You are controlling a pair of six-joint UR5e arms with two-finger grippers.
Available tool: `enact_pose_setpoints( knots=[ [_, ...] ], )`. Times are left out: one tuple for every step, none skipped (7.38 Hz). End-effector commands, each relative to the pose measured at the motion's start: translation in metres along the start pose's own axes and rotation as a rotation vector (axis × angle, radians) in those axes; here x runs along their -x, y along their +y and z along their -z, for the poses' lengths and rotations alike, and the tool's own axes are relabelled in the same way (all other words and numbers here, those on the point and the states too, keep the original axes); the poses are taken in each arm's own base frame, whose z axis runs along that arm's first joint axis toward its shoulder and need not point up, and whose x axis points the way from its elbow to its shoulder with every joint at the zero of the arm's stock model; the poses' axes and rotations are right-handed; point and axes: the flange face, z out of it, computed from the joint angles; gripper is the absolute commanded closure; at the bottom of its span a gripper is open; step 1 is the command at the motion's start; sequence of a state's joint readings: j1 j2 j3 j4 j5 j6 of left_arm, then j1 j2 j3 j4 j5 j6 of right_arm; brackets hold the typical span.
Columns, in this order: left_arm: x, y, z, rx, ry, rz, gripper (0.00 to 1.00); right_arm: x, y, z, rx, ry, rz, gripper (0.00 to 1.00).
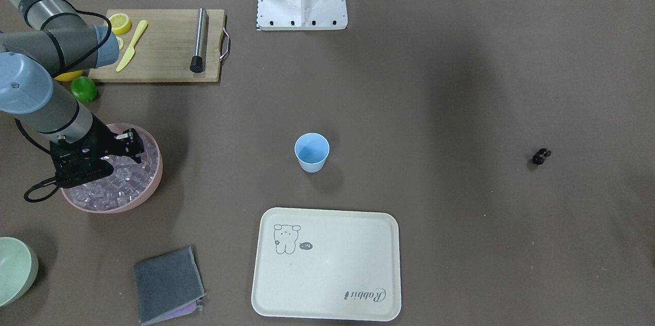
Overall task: Put ice and cherries in cup
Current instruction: 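Lower the right gripper into the bowl and grasp ice cubes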
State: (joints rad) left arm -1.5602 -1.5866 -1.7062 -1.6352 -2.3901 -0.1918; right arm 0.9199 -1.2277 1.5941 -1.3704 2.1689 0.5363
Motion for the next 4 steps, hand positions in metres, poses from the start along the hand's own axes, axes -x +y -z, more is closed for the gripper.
enact_pose_setpoints(
  knots=[
    [-0.003, -0.004, 0.002, -0.004, 0.001, -0.005, 0.02, -0.008, 0.007, -0.006, 0.019, -0.003, -0.013, 0.27],
    [-0.003, -0.006, 0.002, -0.005, 0.001, -0.004, 0.02, -0.004, 0.006, -0.002, 0.014, -0.011, -0.015, 0.30],
    [-0.007, -0.014, 0.004, -0.012, 0.002, -0.011, 0.02, 0.001, 0.007, 0.000, 0.020, -0.030, -0.035, 0.47],
    [-0.006, -0.015, 0.003, -0.010, 0.002, -0.009, 0.02, 0.001, 0.010, 0.000, 0.024, -0.033, -0.042, 0.62]
  ],
)
